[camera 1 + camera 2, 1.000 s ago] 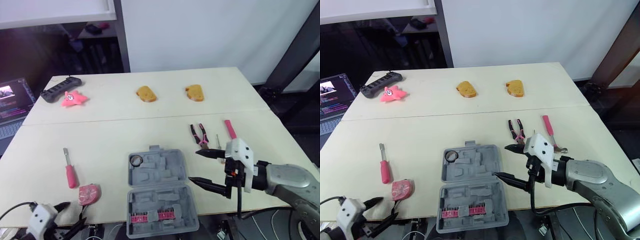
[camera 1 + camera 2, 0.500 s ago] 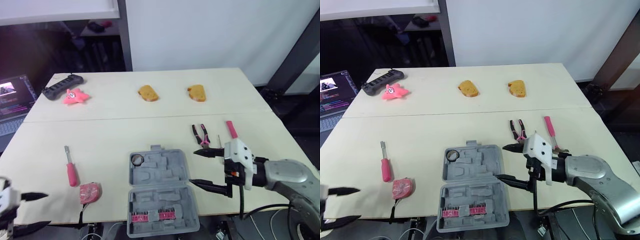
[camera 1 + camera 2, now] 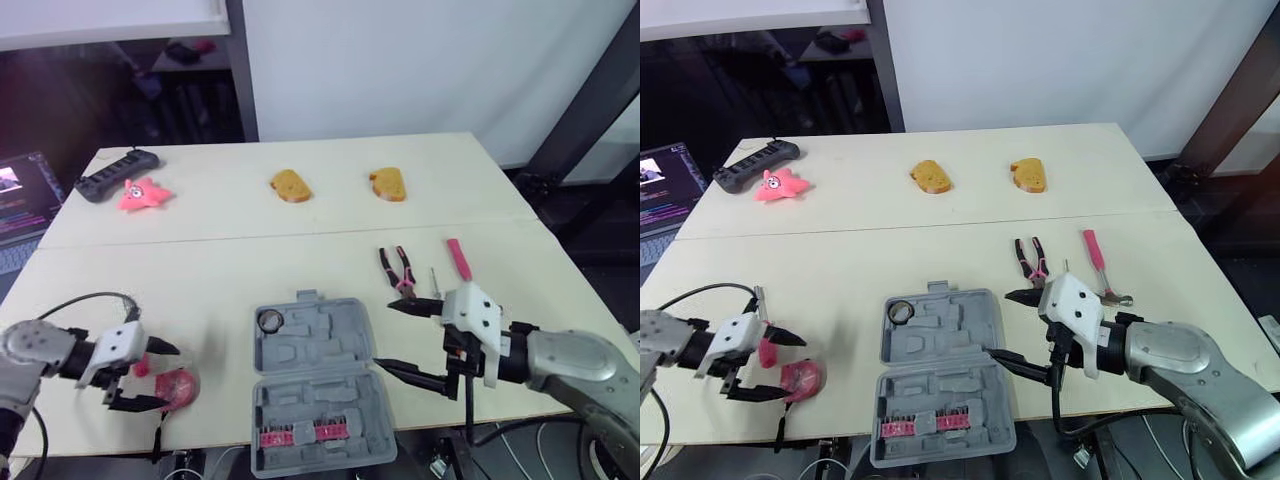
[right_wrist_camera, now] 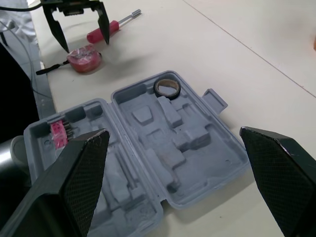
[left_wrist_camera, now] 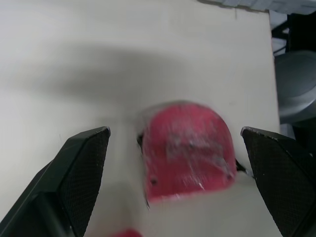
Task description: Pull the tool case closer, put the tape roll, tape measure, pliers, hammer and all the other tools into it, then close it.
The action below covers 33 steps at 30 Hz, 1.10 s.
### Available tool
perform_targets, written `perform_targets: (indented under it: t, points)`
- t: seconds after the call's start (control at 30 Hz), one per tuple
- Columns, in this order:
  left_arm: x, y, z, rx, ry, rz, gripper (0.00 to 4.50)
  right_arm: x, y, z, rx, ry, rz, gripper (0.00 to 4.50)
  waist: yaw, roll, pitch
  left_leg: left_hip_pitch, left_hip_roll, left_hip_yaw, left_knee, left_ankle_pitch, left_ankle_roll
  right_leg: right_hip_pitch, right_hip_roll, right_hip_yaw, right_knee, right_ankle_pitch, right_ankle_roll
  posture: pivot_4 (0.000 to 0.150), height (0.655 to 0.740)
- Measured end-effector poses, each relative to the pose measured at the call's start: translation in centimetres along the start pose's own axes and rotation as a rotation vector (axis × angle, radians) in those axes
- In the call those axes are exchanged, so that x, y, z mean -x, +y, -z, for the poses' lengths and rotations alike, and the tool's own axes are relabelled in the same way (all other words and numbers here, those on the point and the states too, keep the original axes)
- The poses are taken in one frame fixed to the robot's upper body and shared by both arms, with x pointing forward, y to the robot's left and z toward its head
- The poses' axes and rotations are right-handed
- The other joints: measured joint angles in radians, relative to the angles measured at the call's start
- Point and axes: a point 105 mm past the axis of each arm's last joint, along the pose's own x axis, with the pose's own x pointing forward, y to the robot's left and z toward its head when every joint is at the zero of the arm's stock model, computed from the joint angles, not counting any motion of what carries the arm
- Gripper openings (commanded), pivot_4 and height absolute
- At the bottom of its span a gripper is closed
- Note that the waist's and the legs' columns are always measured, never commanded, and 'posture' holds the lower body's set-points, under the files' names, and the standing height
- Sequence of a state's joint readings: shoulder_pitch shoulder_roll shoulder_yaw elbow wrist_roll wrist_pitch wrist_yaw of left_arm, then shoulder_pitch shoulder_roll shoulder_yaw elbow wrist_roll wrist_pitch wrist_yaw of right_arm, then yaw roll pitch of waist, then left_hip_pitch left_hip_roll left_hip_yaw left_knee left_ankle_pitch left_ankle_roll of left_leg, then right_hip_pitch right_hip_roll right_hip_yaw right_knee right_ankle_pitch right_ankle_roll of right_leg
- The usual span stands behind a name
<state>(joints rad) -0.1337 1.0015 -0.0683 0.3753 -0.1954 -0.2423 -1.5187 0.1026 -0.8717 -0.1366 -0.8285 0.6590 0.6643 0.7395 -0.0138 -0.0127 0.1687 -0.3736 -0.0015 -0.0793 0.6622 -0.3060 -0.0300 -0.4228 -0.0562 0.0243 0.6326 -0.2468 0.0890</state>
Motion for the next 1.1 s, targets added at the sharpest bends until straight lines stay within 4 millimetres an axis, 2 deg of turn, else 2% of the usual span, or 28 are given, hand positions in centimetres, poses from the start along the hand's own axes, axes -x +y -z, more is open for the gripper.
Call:
perform_targets:
  t: [0.23,0.43,0.63,0.87,1.1]
  points:
    - [-1.0,-0.5,-2.2,-0.016,0.059,0.014,4.47,-0.1,-0.1,-0.1,-0.019,-0.009,0.040,4.50,-0.003,0.001,0.001,0.000,0.000,0.000,0.000,0.000,0.000,0.000,0.000,0.000,0.000,0.000,0.000,0.150,0.7400]
    - [-1.5,-1.3,-1.8,0.034,0.102,0.002,4.47,-0.1,0.0,-0.3,-0.012,-0.014,0.049,4.50,0.000,0.000,0.001,0.000,0.000,0.000,0.000,0.000,0.000,0.000,0.000,0.000,0.000,0.000,0.000,0.150,0.7400]
    - [-1.6,-1.1,-1.4,0.043,0.132,-0.032,4.47,-0.2,0.0,-0.4,-0.014,-0.018,0.050,4.50,0.001,0.000,0.001,0.000,0.000,0.000,0.000,0.000,0.000,0.000,0.000,0.000,0.000,0.000,0.000,0.150,0.7400]
    - [-1.9,-2.0,-0.2,0.065,0.194,-0.011,4.47,-0.2,0.0,-0.4,-0.021,-0.022,0.052,4.50,0.000,0.000,0.001,0.000,0.000,0.000,0.000,0.000,0.000,0.000,0.000,0.000,0.000,0.000,0.000,0.150,0.7400]
    - [-2.0,-1.8,0.1,0.056,0.223,-0.035,4.47,-0.2,0.0,-0.3,-0.027,-0.014,0.054,4.50,0.001,0.000,0.001,0.000,0.000,0.000,0.000,0.000,0.000,0.000,0.000,0.000,0.000,0.000,0.000,0.150,0.7400]
